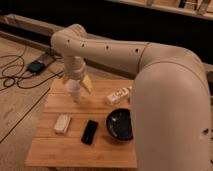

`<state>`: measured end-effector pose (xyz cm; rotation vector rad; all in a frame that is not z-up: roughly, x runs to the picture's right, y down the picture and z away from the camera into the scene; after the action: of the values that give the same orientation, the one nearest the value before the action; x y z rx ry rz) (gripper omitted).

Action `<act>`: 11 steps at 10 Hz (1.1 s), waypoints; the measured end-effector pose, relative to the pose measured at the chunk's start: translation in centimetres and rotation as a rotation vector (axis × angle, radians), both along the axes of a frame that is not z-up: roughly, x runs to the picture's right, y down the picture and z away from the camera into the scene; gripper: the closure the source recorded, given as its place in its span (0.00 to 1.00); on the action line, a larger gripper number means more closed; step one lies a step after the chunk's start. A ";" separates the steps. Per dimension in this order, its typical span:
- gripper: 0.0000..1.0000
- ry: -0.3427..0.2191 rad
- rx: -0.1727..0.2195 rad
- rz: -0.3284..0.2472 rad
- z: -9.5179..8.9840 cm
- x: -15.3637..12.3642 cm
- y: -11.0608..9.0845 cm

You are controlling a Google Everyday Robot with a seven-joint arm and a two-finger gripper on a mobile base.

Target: Move the arm in a circular motion

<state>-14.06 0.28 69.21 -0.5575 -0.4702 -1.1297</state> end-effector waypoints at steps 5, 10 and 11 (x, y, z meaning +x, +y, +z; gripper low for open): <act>0.20 -0.160 -0.019 -0.137 -7.2 -3.0 7.5; 0.20 -0.166 -0.063 -0.132 -11.5 1.5 13.2; 0.20 -0.132 -0.077 -0.107 -11.6 3.8 14.0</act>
<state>-10.28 14.31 57.64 -0.5827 -0.6054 -1.2602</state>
